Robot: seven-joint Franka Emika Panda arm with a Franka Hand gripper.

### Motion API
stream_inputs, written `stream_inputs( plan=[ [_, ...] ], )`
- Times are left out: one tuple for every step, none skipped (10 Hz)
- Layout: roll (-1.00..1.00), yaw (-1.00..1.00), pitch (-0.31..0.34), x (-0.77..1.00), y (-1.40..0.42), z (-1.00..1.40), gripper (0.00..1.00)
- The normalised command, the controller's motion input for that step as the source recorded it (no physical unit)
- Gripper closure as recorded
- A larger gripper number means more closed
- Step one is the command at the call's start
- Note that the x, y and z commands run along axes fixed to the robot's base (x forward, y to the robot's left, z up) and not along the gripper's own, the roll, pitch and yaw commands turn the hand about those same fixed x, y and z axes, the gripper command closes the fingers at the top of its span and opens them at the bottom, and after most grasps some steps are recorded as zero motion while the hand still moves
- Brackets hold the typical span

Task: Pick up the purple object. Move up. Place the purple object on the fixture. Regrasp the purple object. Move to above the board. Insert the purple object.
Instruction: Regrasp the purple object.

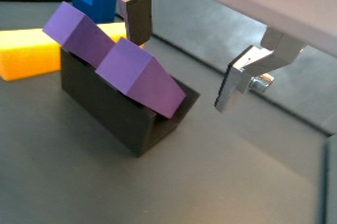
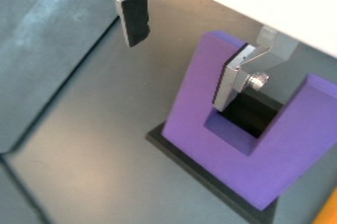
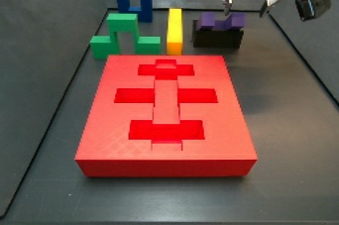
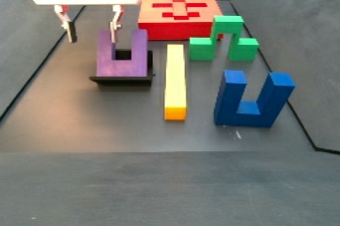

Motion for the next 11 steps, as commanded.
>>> stream_inputs(
  plan=[
    [1.00,0.00,0.054,0.02,-0.09,0.00,0.00],
    [1.00,0.00,0.060,0.07,-0.12,0.02,0.00],
    [0.99,0.00,0.074,0.08,-0.13,0.01,0.00],
    [0.83,0.00,0.189,0.35,-0.39,0.08,0.00],
    [0.58,0.00,0.129,0.14,-0.34,-0.02,0.00],
    [0.51,0.00,0.097,0.21,-0.30,-0.11,0.00],
    [0.52,0.00,0.117,0.21,-0.23,-0.10,0.00],
    [0.53,0.00,0.111,0.01,-0.09,-0.08,0.00],
    [0.49,0.00,0.146,-0.05,-0.01,-0.01,0.00],
    [0.48,0.00,0.140,-0.08,0.00,-0.03,0.00],
    [0.44,0.00,0.103,-0.09,-0.01,-0.13,0.00]
  ],
)
